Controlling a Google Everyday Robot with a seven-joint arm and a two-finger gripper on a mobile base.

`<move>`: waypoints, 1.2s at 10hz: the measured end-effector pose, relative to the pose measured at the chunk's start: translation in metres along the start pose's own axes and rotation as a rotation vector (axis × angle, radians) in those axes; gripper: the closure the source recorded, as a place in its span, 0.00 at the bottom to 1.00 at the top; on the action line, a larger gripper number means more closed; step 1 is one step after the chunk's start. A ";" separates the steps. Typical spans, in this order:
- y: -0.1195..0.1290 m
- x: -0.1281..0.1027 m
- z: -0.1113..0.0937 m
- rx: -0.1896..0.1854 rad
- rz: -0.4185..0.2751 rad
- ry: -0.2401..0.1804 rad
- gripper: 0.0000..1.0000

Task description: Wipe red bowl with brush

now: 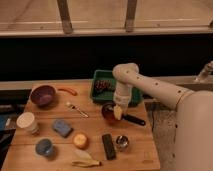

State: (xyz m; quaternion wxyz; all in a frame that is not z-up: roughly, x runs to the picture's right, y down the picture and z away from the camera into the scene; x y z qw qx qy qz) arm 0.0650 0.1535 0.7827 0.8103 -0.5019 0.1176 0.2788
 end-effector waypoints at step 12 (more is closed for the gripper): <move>-0.015 0.045 -0.007 0.102 0.140 0.036 1.00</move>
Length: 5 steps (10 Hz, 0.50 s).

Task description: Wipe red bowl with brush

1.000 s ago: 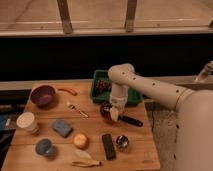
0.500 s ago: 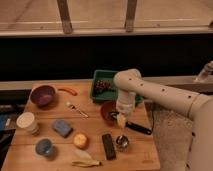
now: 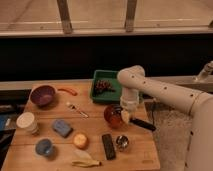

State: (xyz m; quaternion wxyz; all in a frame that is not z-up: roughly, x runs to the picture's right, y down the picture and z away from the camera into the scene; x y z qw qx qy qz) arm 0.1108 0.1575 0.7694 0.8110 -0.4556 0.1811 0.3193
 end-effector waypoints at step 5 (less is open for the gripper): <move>0.042 -0.021 -0.012 0.020 -0.119 -0.037 1.00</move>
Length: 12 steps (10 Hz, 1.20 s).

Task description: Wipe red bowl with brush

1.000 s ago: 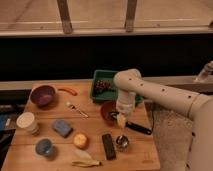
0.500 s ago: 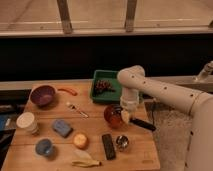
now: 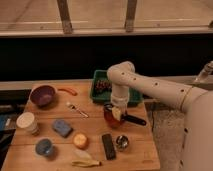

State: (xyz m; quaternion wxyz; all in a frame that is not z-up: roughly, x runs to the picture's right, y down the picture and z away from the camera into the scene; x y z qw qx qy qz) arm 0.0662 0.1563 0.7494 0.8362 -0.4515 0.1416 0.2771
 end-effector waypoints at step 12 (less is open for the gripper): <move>-0.049 0.030 0.007 -0.095 0.131 -0.023 1.00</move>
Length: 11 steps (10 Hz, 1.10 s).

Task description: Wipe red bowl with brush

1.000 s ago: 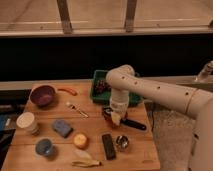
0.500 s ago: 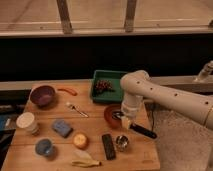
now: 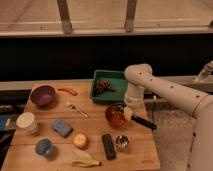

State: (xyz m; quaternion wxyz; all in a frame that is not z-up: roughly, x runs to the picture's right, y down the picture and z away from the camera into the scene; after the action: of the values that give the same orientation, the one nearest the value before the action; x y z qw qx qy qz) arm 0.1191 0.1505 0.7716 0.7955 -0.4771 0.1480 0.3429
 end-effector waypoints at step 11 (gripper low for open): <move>0.049 0.057 0.015 0.000 0.013 -0.066 1.00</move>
State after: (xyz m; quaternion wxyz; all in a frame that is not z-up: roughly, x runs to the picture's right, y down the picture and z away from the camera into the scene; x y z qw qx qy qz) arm 0.1248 0.2019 0.7151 0.7977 -0.4647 0.1245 0.3635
